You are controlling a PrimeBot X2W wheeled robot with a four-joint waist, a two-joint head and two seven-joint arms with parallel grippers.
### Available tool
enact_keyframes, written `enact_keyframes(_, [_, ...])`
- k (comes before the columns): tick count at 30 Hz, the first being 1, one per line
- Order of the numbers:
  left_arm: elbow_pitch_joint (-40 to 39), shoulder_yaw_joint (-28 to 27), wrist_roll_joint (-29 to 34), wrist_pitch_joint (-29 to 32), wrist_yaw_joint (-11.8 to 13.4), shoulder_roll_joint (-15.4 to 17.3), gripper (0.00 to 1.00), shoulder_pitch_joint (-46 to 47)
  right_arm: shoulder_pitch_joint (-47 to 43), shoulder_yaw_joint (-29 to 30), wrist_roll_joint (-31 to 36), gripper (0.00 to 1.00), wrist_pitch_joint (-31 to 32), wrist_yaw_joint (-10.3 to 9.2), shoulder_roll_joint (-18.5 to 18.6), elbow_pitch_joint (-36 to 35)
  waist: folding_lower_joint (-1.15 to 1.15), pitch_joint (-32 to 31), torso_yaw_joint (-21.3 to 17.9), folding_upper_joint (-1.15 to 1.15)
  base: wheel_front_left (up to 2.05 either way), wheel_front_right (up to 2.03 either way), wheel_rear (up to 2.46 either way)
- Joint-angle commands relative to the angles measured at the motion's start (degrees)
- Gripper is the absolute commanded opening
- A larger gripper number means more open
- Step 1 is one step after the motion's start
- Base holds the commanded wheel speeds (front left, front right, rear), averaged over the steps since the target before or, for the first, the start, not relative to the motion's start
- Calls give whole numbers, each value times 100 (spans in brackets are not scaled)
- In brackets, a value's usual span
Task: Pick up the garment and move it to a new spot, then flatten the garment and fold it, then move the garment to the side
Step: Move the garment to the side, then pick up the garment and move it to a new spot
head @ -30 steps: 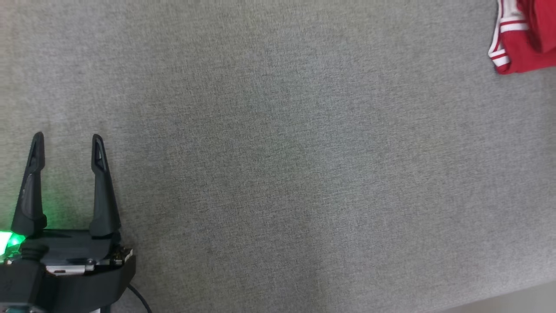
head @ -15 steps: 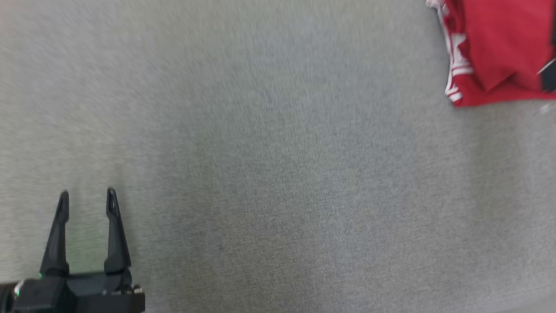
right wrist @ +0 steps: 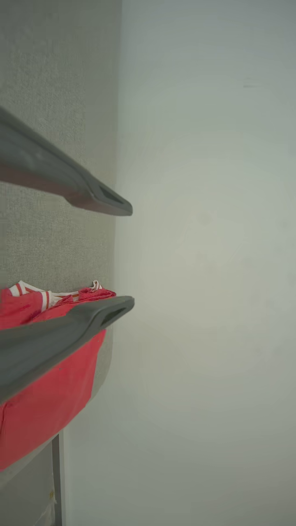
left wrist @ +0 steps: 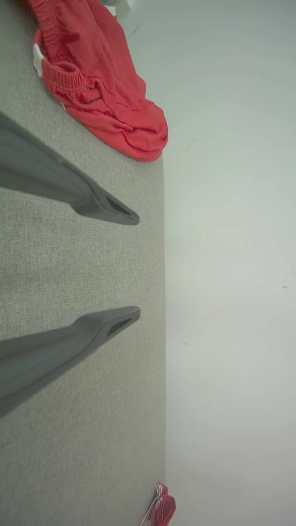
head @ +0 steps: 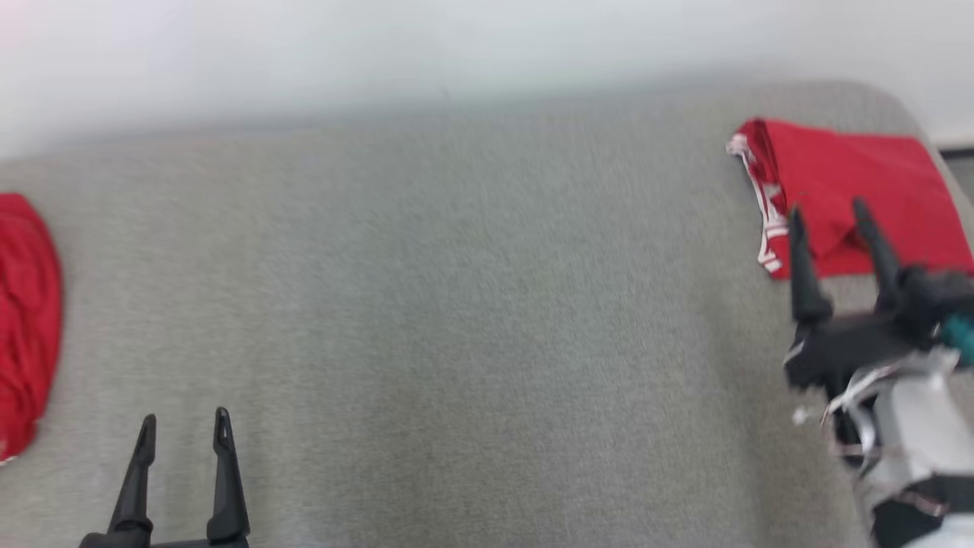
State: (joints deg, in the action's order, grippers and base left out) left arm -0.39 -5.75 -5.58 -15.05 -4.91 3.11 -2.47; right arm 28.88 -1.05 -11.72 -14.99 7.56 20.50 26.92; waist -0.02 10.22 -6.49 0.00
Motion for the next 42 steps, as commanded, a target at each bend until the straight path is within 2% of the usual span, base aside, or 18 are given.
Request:
enact_keyframes(1, [51, 4, 1, -18, -6, -14, 100, -107, -423, 57, 44, 100, -20, -17, -214, -210, 2, -535, 382, 0, 0, 0, 0])
enact_keyframes(7, [220, 15, 31, -18, -25, -21, 100, -250, -1479, 272, 99, 100, -15, -17, -684, -863, 2, -767, 461, 0, 0, 0, 0])
enact_keyframes(22, [458, -69, 58, -18, -89, -22, 100, -479, -3088, 669, 320, 100, -14, -16, -1459, -1990, 2, -1200, 423, 0, 0, 0, 0])
enact_keyframes(28, [660, -51, 119, -18, -105, -11, 100, -527, -3422, 647, 345, 100, -14, -16, -1618, -1943, 2, -1281, 424, 0, 0, 0, 0])
enact_keyframes(42, [1000, -41, 124, -18, -104, 24, 100, -503, -3534, 605, 371, 100, -14, -16, -1744, -1890, 2, -1348, 486, 0, 0, 0, 0])
